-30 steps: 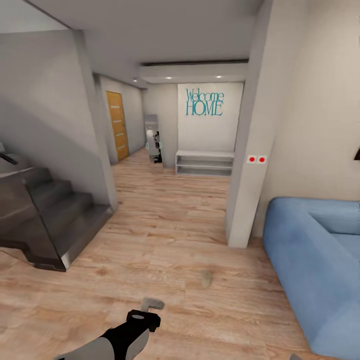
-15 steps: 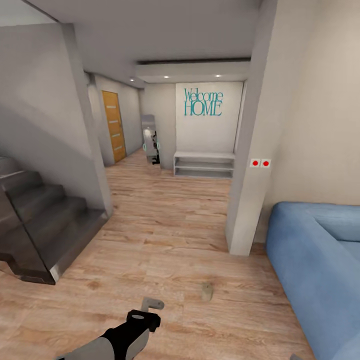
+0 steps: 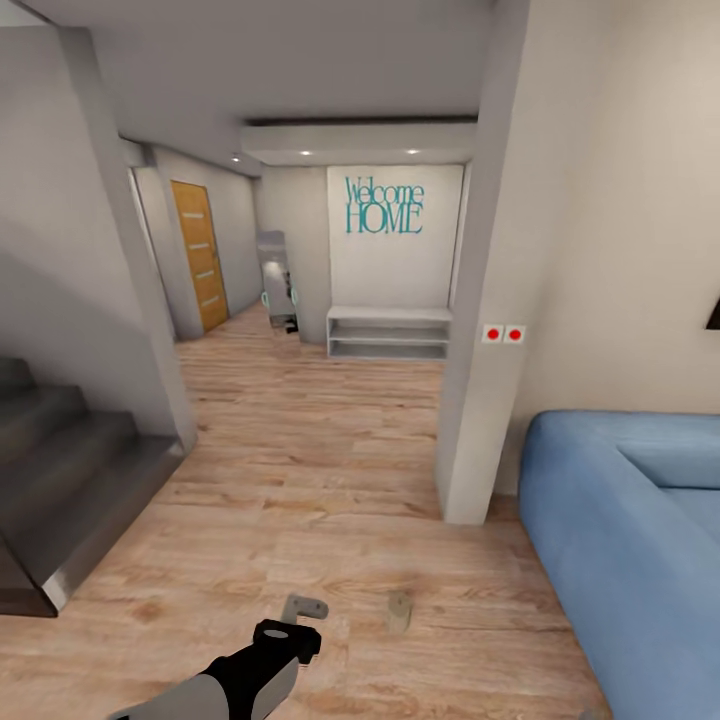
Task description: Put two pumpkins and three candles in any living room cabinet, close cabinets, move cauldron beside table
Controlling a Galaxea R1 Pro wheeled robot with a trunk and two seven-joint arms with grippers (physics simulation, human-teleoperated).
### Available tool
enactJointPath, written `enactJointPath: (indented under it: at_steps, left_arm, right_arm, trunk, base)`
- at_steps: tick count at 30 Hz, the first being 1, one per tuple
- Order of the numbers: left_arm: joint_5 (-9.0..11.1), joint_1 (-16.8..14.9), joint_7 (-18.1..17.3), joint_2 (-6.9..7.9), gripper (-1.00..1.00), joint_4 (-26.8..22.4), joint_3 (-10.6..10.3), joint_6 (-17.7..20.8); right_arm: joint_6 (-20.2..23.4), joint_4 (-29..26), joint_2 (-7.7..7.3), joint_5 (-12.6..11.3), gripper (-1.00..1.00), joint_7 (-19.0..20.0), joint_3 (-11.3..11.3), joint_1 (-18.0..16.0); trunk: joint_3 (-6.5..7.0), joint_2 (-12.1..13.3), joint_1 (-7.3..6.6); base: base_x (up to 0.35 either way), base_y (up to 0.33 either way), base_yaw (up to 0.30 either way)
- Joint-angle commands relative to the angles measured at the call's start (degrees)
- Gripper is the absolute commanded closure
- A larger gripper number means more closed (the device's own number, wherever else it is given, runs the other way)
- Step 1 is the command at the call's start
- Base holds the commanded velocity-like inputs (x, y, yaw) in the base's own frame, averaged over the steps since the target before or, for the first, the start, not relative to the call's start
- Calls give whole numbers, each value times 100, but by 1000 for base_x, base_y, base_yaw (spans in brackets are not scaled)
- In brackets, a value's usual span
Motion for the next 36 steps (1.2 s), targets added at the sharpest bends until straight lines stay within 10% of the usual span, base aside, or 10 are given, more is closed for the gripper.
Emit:
enactJointPath:
  at_steps: [1,36]
  left_arm:
    - [33,-6,40,3,-100,-12,-48,26]
    - [39,-6,42,3,-100,-12,-48,26]
  right_arm:
    - [32,-10,1,-37,-100,7,-22,-3]
    - [32,-10,8,-37,-100,8,-22,-3]
  trunk:
    - [-13,-12,7]
    - [-12,-12,7]
  base:
    - [328,-78,-8]
    - [322,-10,0]
